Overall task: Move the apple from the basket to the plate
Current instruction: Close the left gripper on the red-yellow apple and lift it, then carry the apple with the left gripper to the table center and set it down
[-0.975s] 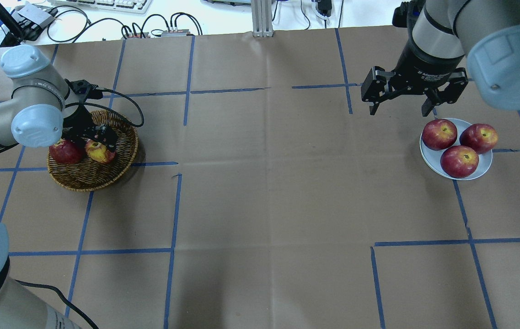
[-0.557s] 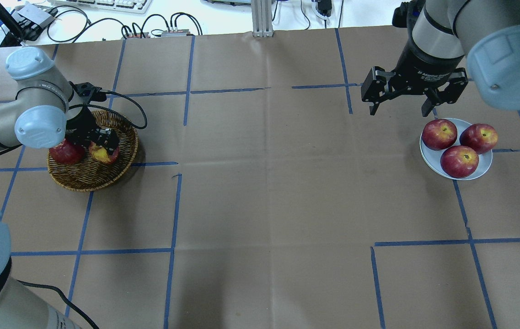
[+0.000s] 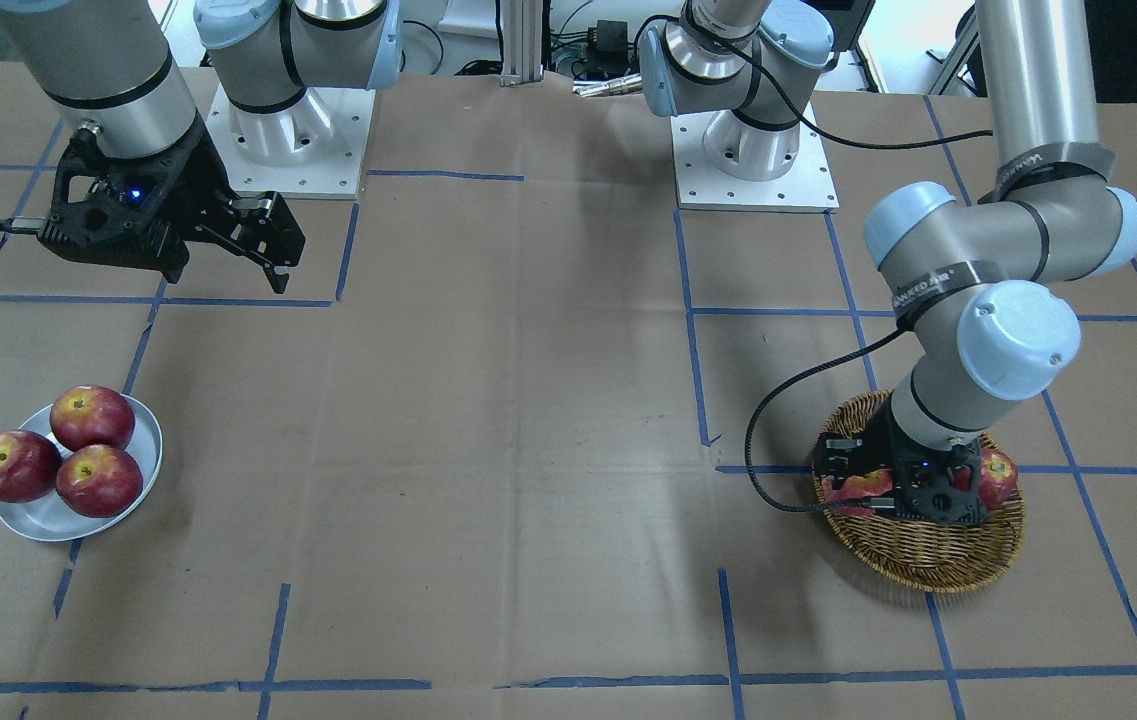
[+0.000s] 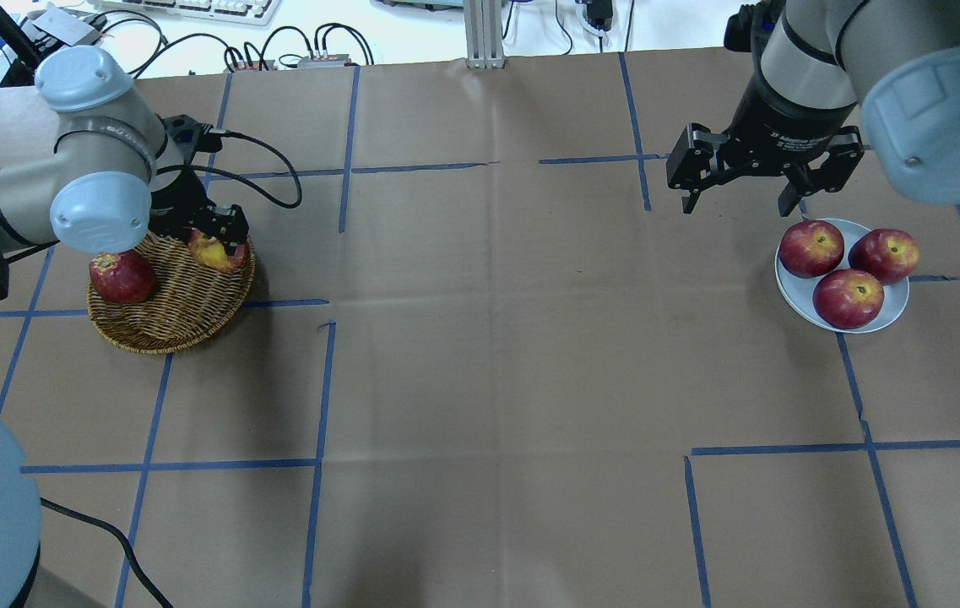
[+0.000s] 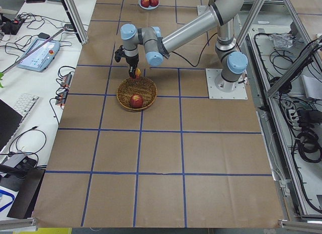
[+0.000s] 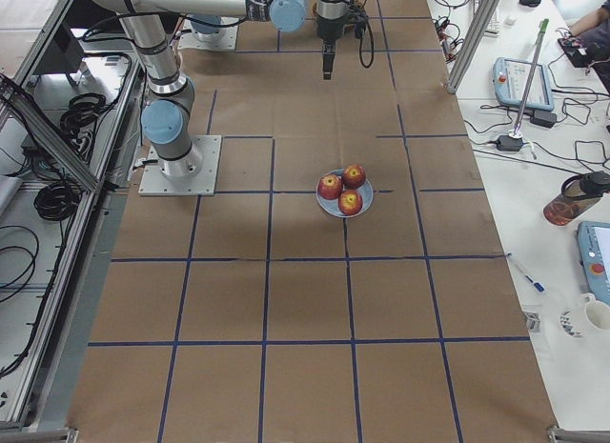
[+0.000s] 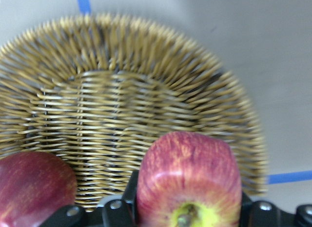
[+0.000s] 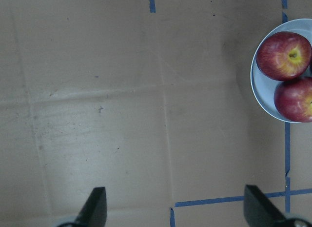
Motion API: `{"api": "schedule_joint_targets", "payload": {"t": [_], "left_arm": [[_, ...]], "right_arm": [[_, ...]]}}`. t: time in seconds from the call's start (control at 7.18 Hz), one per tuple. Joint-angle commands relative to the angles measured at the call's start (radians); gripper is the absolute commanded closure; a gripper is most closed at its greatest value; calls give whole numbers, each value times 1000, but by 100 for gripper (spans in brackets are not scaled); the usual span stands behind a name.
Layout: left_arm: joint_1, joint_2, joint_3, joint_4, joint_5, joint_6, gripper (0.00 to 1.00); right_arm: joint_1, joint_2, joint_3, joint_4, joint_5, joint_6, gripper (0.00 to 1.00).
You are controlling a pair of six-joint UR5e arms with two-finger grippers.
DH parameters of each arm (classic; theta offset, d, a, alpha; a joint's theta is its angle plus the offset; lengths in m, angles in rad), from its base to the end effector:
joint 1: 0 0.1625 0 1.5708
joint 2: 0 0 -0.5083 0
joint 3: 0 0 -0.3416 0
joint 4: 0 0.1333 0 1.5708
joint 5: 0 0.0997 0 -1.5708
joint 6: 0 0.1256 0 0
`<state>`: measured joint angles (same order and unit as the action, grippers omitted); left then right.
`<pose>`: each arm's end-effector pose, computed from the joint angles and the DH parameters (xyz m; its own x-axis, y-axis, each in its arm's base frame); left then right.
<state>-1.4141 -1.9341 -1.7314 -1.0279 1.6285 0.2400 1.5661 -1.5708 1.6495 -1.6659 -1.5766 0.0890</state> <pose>-0.0342 -0.5911 0.3433 -0.9948 0.0824 -0.0605 0.0828 0.9966 -0.0047 0.1305 -0.4429 0.5200 -0.9956 0.0936 0.0043 0.0936 0.9955 -0.0169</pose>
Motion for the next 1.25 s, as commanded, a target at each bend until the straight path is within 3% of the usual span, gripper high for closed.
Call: {"api": "schedule_joint_targets", "payload": {"t": [0.0,0.42,0.56,0.98,1.11], "left_arm": [[-180,17,15,-15,4,-265,56],[-395,-34,16,11,-13,-543,55],[-454,-75,30,75,-15,-621,55],[-575,-236,186,80,5,-701,54],[-585,-250,188,80,8,-703,54]], "right_arm": [[0,0,0,0,0,0,0],[-1,0,0,0,0,0,0],[0,-2,0,0,1,0,0],[-1,-2,0,0,0,0,0],[-1,-2,0,0,0,0,0]]}}
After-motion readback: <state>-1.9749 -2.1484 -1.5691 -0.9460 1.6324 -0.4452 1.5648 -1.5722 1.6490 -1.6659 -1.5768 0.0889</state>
